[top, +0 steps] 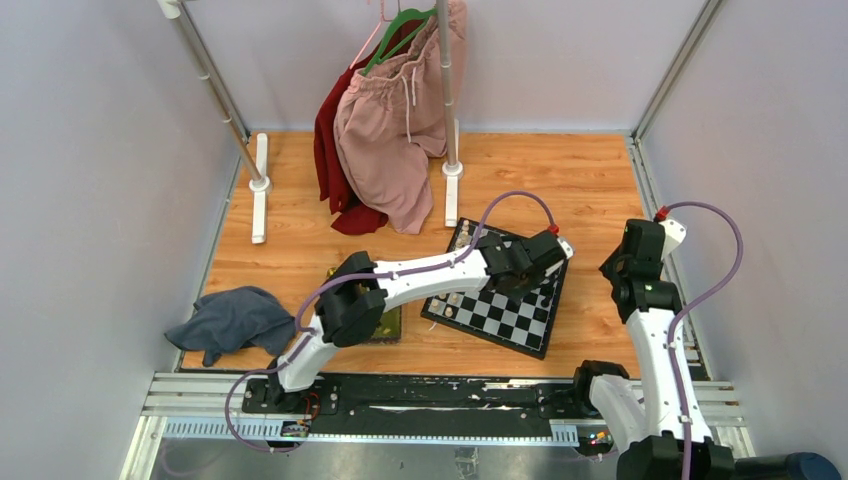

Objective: Set up the chess pieces on the board
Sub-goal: Place the chess piece on the chessboard.

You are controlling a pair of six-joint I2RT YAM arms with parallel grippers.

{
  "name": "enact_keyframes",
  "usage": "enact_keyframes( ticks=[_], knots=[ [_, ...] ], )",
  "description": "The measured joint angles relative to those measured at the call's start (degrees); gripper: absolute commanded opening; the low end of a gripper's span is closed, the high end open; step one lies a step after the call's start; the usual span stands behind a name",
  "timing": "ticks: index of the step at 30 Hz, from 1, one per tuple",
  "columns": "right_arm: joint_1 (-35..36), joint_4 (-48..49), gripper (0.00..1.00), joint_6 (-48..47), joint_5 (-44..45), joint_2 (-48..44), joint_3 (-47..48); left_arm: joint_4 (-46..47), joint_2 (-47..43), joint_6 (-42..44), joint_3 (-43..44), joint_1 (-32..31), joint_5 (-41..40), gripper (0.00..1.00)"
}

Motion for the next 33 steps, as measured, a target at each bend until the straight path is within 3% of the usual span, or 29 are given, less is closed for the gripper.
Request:
enact_keyframes(
  ticks=[10,33],
  knots=[
    [-1.5,0.0,0.28,0.1,0.3,0.4,0.0,1.7,6.0,0.0,4.9,-0.3,3.7,0.0],
    [-1.8,0.7,0.27,-0.2,0.3,0.7,0.0,3.3,9.2,0.2,7.1,-0.4,4.6,0.0]
  ],
)
